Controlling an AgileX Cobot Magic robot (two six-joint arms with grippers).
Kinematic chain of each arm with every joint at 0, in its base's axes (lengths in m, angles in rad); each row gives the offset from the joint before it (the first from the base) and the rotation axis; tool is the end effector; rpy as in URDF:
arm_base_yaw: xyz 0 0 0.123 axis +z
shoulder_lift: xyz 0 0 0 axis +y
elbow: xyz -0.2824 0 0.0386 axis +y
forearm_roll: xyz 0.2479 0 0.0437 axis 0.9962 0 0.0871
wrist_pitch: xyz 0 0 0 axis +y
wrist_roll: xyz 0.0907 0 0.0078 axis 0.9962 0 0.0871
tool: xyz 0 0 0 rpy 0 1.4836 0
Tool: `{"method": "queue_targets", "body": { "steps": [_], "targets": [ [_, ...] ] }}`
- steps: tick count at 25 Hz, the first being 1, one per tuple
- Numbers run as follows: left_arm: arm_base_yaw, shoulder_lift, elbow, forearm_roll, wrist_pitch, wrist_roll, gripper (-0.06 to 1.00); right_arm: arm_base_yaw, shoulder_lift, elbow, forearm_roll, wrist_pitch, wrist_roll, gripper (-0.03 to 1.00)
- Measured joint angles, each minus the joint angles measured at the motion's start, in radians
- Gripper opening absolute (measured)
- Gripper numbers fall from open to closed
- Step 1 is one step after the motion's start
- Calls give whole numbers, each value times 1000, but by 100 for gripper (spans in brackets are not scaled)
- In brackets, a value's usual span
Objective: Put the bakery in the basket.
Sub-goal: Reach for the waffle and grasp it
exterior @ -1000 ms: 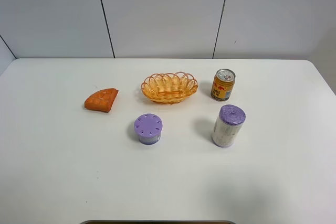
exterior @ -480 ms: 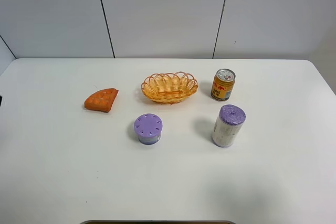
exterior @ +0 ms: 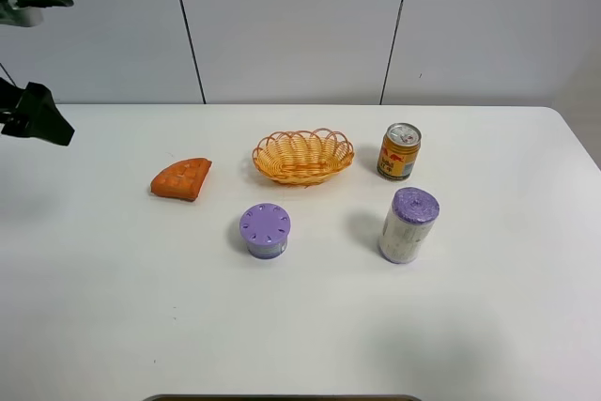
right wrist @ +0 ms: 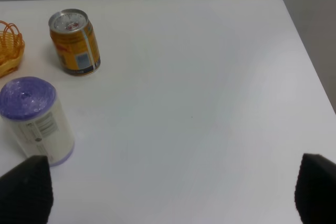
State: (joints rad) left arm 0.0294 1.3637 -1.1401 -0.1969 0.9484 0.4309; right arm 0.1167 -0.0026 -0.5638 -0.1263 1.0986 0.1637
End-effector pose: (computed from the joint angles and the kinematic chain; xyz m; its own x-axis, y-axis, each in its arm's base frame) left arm 0.2740 -0.0064 0.3158 -0.8217 0.2820 -0.4952 0.3168 0.9484 0.0143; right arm -0.0137 -0.0119 0.2920 -0.4238 0.0562 -0.9040 0.0300 0.9984 0.0480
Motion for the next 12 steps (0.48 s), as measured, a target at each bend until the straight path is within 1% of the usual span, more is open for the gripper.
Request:
{"method": "queue_targets", "body": {
  "steps": [3, 6, 12],
  "targets": [
    [0, 83, -48, -20, -1, 40, 99, 0, 0, 0, 0, 0, 0, 91],
    [-5, 149, -87, -29, -3, 59, 99, 0, 0, 0, 0, 0, 0, 91],
    [-64, 272, -152, -29, -39, 70, 99, 0, 0, 0, 0, 0, 0, 91]
  ]
}}
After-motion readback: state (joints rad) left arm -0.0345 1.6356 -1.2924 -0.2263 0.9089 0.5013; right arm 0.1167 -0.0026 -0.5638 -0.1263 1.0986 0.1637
